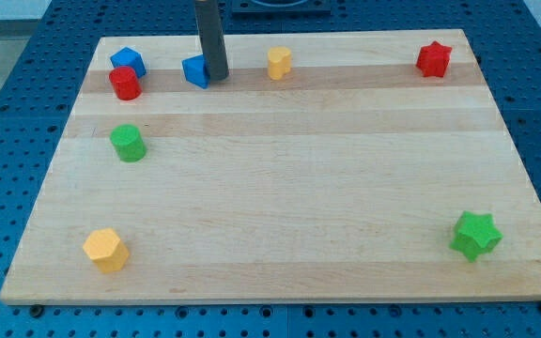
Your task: Move arm to the diagonal bottom left of the red star
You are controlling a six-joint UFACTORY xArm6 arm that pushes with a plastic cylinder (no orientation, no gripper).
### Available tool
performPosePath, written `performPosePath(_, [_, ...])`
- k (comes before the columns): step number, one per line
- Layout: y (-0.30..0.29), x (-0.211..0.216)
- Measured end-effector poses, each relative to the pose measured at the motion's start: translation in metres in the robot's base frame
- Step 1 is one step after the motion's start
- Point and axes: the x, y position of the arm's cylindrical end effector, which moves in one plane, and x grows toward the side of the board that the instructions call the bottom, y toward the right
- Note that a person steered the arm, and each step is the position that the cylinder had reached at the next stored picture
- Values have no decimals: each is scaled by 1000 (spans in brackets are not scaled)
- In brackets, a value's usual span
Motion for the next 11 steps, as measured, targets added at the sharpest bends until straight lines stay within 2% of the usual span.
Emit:
performPosePath(3, [-55, -2])
performPosePath(5, [-59, -2])
performPosePath(7, [-2, 15])
performPosePath(9, [11, 53])
performPosePath(10, [77, 118])
performPosePath(11, [144, 118])
